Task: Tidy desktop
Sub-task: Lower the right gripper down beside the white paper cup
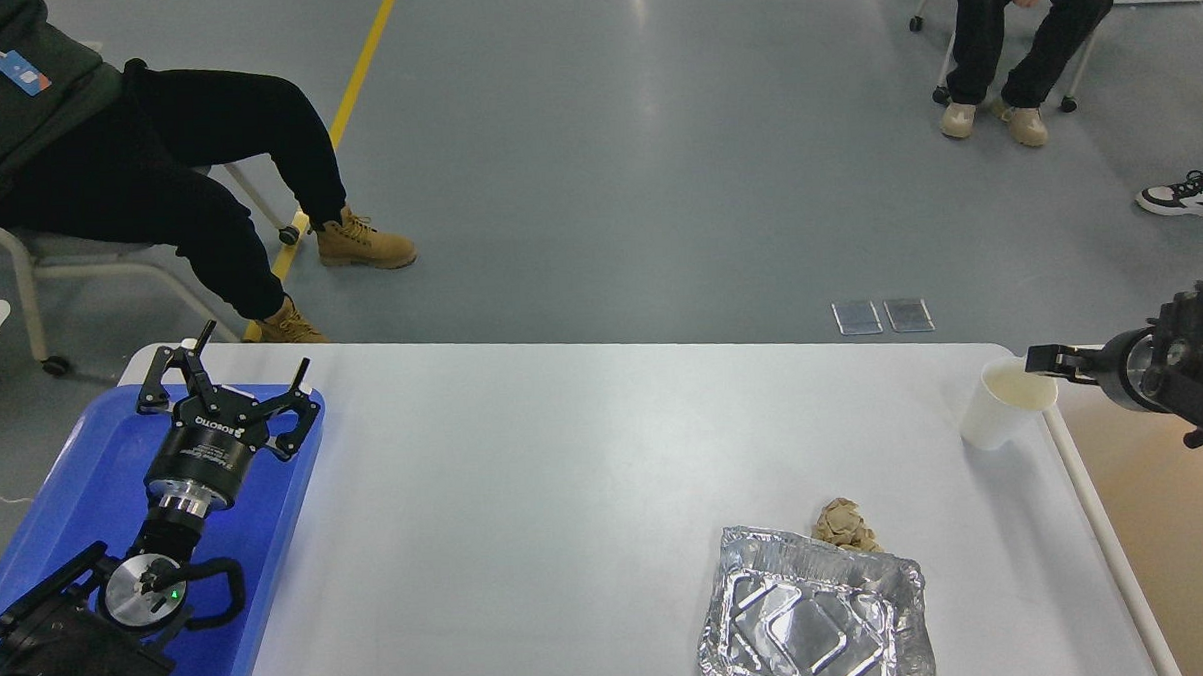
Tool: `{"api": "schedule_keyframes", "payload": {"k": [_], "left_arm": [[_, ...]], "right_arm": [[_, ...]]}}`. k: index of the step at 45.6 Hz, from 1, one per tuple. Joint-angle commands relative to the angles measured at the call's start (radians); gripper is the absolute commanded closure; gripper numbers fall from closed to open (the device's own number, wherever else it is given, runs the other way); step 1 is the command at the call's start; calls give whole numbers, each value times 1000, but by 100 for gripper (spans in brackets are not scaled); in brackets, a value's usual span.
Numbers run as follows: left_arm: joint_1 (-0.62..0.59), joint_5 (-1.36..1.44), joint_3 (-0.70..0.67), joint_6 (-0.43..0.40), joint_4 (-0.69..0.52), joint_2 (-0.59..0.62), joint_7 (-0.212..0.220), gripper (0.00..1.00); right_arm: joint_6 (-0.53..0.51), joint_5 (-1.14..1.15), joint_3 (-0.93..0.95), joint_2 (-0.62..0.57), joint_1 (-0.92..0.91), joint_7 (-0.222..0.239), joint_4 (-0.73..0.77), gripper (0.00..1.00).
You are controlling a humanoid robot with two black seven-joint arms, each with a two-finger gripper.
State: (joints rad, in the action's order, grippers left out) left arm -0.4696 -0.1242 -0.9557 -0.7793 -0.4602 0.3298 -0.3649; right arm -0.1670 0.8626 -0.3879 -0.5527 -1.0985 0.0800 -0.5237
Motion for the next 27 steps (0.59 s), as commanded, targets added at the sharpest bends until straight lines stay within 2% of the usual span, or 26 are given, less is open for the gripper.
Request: {"api": "schedule_keyframes", "payload": {"k": [1, 22, 25, 27], "left_arm": [[0, 0, 0, 0, 0, 0, 0, 1], [0, 0, 0, 0, 0, 0, 0, 1], [0, 0, 0, 0, 0, 0, 0, 1], [0, 0, 1, 0, 0, 0, 0, 1]], "right_arm": [[64, 1, 57, 22, 51, -19, 31, 0], [81, 1, 69, 42, 74, -19, 36, 3], [81, 1, 69, 46, 74, -19, 36, 6], [81, 3, 67, 46, 80, -19, 36, 14]]}}
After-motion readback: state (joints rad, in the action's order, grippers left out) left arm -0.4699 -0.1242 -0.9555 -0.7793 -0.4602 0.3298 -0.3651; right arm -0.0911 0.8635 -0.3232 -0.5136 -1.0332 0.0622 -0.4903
